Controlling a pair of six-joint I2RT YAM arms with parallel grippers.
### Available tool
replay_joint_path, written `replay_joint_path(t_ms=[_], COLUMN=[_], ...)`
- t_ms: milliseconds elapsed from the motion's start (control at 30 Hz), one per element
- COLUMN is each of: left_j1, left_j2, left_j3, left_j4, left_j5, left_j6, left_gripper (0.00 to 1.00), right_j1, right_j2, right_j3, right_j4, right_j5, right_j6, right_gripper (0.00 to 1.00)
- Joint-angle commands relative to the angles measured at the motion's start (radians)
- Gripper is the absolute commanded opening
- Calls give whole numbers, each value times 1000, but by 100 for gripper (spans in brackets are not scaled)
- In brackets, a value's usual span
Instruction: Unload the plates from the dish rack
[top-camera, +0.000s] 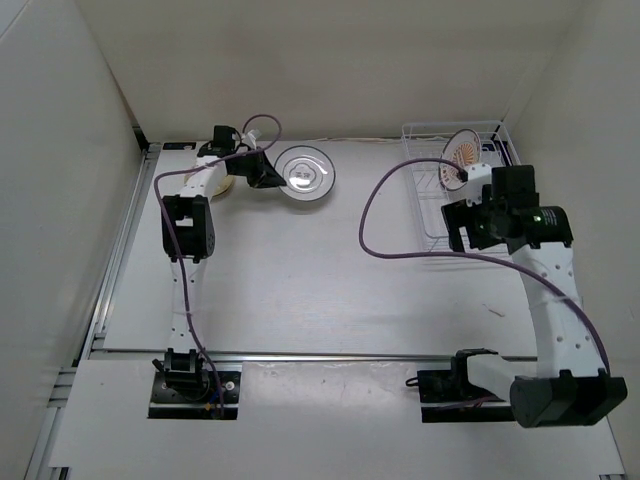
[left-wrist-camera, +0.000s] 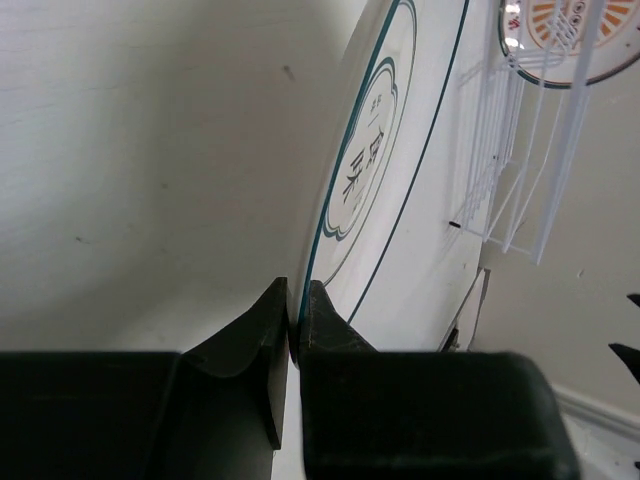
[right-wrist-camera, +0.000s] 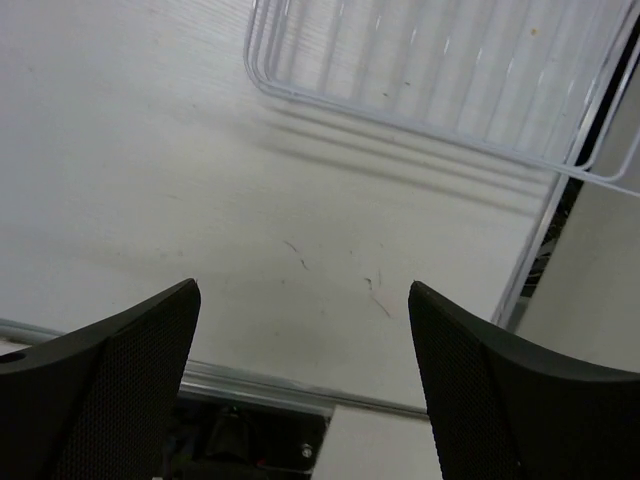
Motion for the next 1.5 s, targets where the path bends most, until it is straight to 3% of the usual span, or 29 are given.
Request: replay_joint_path(t_ms=[0,100,367,633,733,867,1067,1133,1167,1300,1467], left_j1=[-12,-12,-21,-40,-49,-49,-58,-67,-76,-101,-149], left_j2=[-15,10,53,62,62,39,7,-7,-24,-76,-142], left_j3=[68,79,82,73,64,45,-19,-33,-33,-114,-189], left_j4=[86,98,98,43,23,12,-32,-41,-50,-72,-104], left_j5=[76,38,-102,-220,-242,-289,-379,-410,-433,-666,-817], left_j6=[-65,-65,-25,41,68,90,131,143,143,188,241], left_gripper=[10,10,10,19,27,56,58,64,74,80,83], right_j1=[-26,-26,-26,-26,-26,-26,-26,-26,-26,-26,-67], right_j2=[-49,-59,-93,-93,-102,-124,-142,-142,-142,-131,-113], right_j3=[12,23,23,14,-5,-40,-58,-68,-68,-78,-87], right_j4=[-63,-146,-157,-145,-135,-112,-94,-85,-85,-34,73], right_j5=[26,7,-11,-20,-20,-20,-40,-40,-40,-29,-20], right_j6=[-103,-103,-75,-75,-75,-66,-57,-57,-57,-75,-106], right_gripper=[88,88,88,89,89,89,90,90,90,92,96])
